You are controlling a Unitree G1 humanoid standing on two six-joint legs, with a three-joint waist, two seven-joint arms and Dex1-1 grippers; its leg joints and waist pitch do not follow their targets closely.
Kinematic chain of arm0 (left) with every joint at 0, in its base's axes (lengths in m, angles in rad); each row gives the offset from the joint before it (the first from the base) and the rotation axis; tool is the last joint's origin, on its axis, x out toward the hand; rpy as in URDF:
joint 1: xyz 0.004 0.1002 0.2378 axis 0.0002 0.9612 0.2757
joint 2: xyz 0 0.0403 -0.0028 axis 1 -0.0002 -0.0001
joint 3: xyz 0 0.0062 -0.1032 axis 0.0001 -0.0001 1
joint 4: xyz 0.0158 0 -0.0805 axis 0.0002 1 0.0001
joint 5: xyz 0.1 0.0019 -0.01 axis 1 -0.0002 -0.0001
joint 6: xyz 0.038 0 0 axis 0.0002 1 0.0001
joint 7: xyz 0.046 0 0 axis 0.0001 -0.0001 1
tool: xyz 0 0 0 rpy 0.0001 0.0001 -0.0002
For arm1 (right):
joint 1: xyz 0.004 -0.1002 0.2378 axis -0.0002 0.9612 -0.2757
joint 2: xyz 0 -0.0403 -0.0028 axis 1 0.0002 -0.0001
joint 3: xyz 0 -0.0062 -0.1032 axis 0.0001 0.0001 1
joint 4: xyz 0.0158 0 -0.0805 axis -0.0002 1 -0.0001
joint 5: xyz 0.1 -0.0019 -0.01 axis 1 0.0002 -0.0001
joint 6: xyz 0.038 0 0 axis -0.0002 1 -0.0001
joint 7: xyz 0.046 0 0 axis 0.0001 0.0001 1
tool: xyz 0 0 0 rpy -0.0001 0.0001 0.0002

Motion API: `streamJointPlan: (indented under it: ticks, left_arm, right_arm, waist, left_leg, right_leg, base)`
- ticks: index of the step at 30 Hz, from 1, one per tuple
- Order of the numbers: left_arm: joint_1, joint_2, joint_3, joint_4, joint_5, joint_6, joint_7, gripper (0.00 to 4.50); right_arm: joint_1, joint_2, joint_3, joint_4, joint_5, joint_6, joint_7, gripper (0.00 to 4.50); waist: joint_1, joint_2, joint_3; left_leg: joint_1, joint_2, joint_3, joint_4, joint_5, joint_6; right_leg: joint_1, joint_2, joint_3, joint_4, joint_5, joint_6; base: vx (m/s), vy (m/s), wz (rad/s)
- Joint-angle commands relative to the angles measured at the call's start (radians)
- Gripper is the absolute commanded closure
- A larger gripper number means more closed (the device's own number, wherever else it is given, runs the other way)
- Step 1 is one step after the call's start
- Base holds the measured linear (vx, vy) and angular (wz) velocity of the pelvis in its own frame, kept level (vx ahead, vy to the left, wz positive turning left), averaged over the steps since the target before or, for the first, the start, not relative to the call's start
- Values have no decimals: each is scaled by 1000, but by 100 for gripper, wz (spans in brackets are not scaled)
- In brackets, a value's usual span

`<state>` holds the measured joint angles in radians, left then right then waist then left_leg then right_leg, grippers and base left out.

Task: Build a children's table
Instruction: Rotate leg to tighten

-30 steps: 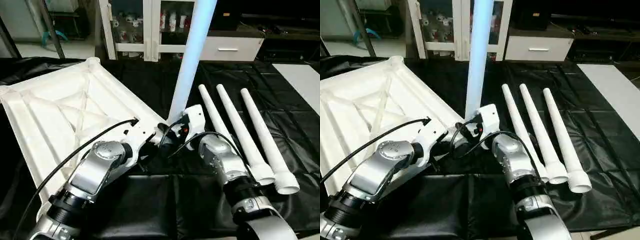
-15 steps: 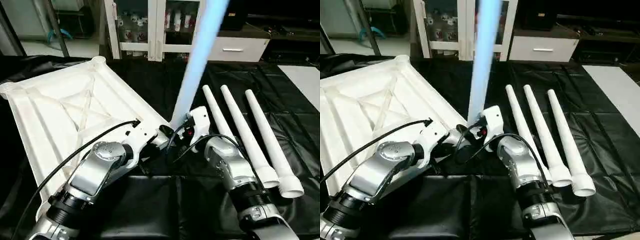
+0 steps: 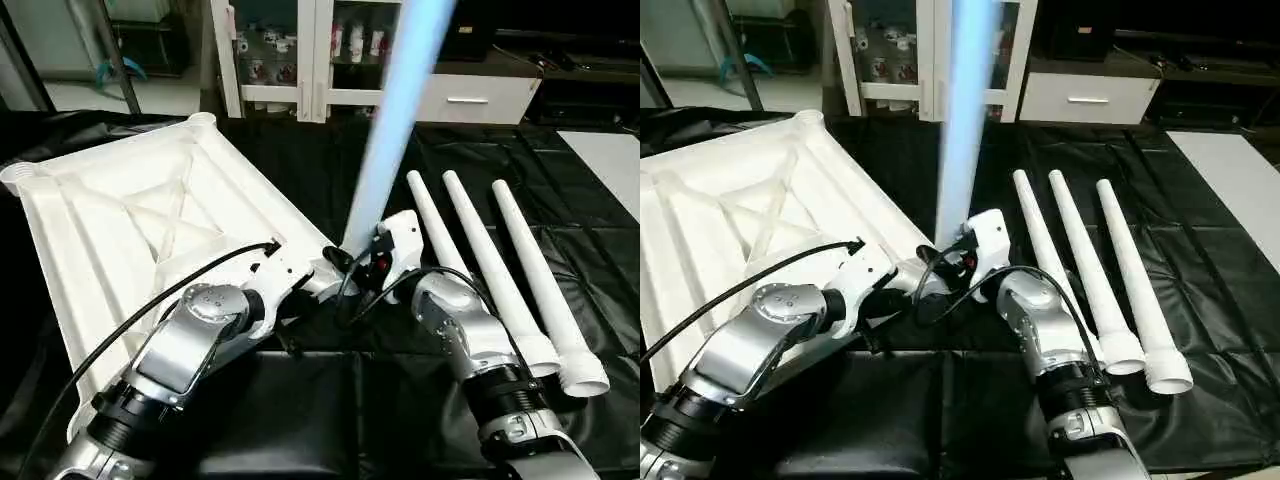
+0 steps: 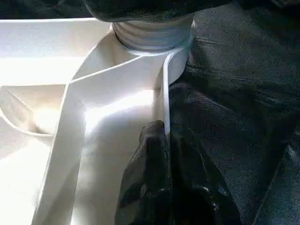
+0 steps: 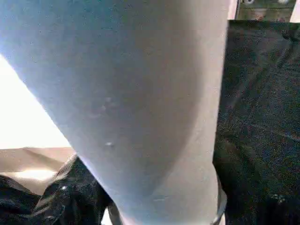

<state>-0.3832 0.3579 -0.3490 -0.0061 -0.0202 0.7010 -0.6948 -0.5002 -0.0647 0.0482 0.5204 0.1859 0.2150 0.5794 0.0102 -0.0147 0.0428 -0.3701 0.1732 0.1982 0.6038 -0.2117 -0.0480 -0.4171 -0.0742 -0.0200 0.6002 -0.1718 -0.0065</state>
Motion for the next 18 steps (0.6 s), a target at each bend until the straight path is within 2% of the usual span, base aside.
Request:
streamJointPlan:
  ticks: [1, 9, 12, 13, 15, 16, 17, 18]
  left_arm:
    - [13, 3, -39, -13, -5, 18, -31, 450]
    - [20, 18, -45, -23, -15, 21, -53, 450]
    - [32, 52, -66, -58, -30, 9, -106, 450]
    - [34, 63, -72, -68, -33, -2, -122, 450]
    - [38, 75, -78, -81, -35, -7, -138, 450]
    - [40, 86, -82, -88, -35, -14, -151, 450]
    - [42, 93, -84, -94, -35, -12, -158, 450]
    - [42, 99, -86, -97, -33, -16, -162, 450]
  right_arm:
    - [8, -7, 5, -24, 5, 12, 26, 173]
    - [11, -29, 11, -29, 18, 40, 62, 178]
    - [8, -53, -11, -60, 81, 120, 137, 180]
    - [5, -64, -18, -69, 100, 145, 160, 180]
    - [0, -82, -30, -89, 135, 192, 199, 180]
    - [-3, -105, -34, -108, 162, 237, 240, 180]
    - [-7, -127, -36, -120, 182, 272, 274, 180]
    - [-11, -149, -36, -128, 199, 303, 309, 180]
  waist:
    - [0, 15, -58]
    - [2, 13, -57]
    - [4, 8, -58]
    - [4, 10, -58]
    - [6, 9, -58]
    - [9, 2, -57]
    - [9, 2, -57]
    - [17, 2, -57]
  left_leg:
    - [16, 49, -22, -78, -163, 14]
    - [15, 49, -21, -77, -150, 23]
    - [14, 50, -24, -78, -152, 30]
    - [16, 50, -22, -76, -145, 33]
    - [16, 50, -21, -76, -132, 38]
    - [17, 50, -20, -75, -124, 40]
    - [17, 50, -20, -75, -124, 40]
    - [22, 52, -18, -73, -120, 44]
  right_leg:
    - [49, -50, 29, -57, -112, -245]
    - [50, -51, 29, -57, -113, -246]
    - [54, -51, 29, -55, -124, -242]
    - [50, -50, 29, -55, -116, -243]
    - [51, -50, 28, -54, -107, -245]
    - [52, -48, 28, -55, -110, -244]
    - [52, -48, 28, -55, -110, -244]
    - [49, -48, 29, -55, -110, -245]
  base:
    - [0, 0, 0]
    - [0, 0, 0]
    - [0, 0, 0]
    - [0, 0, 0]
    - [0, 0, 0]
    - [0, 0, 0]
    - [0, 0, 0]
    - [0, 0, 0]
